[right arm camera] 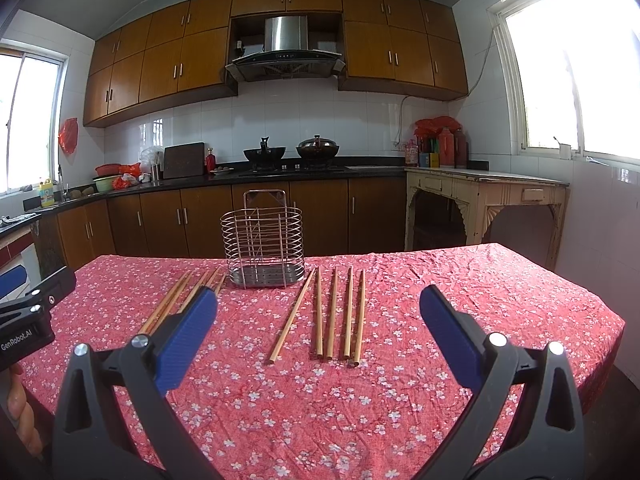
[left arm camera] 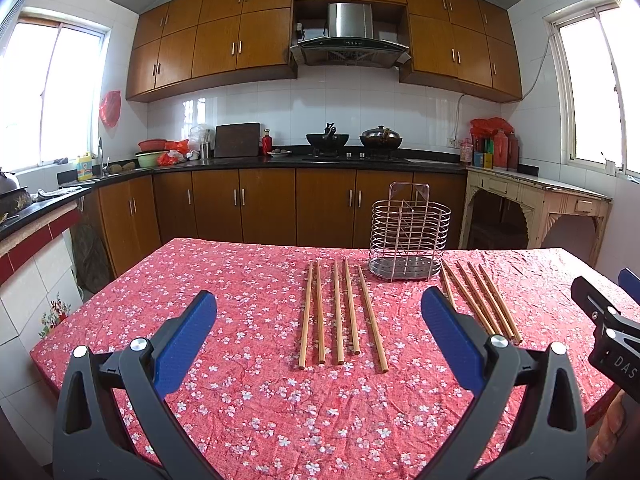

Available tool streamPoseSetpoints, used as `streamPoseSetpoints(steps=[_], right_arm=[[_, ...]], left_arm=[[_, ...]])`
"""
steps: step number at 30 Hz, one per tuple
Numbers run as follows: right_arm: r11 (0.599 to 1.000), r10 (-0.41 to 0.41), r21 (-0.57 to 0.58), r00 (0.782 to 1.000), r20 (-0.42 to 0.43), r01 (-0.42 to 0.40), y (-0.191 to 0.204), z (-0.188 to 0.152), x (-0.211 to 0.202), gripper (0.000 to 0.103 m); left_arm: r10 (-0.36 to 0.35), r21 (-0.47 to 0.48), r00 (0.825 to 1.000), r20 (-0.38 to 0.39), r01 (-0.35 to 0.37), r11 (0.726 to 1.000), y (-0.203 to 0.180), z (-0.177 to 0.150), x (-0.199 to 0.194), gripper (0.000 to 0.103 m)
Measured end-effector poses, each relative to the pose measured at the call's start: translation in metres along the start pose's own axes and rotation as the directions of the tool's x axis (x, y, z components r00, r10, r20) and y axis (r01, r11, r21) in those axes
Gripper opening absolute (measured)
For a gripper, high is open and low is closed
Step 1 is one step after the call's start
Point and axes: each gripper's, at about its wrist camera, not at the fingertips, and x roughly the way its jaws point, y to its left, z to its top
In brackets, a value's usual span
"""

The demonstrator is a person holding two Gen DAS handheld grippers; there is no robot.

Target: Organize utensils

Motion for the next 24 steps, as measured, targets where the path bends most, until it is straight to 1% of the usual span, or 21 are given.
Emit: streamPoseSetpoints(steps=[13,16,18,21,23,24], right_arm=[[1.0,0.001,0.0,1.0,-0.001,-0.001,0.0,-0.001,0.0,0.099],[1.0,0.004,0.004,1.0,-0.011,-0.004,0.0,-0.002,0.003,0.099],[1.0,0.007,0.021,0.999,-0.042,-0.006,-0.003,-0.004,0.01,0.099],[0.999,0.001,0.044,0.994,-0.108,0.004,-0.012,-0.009,0.025,0.099],[0.998,-0.019,0.05,0.987,-0.16,0.027,-0.02,-0.011,0.04,0.095],[0.998,-0.028,0.05,0.983,-0.184,0.038,-0.023,-0.012,0.047,0.089]], left_arm=[[0.0,0.002,1.0,-0.002,0.0,1.0,0.0,-0.001,0.0,0.101],[0.006,-0.006,1.0,-0.018,-0.006,1.0,0.004,-0.004,0.004,0.101],[0.018,-0.021,0.998,-0.061,-0.019,1.0,0.009,-0.007,0.014,0.101],[0.016,-0.051,0.988,-0.156,-0.024,0.998,0.02,-0.011,0.034,0.101],[0.029,-0.06,0.974,-0.226,-0.043,0.997,0.028,-0.013,0.05,0.101],[0.034,-0.065,0.962,-0.269,-0.053,0.996,0.034,-0.014,0.061,0.101]])
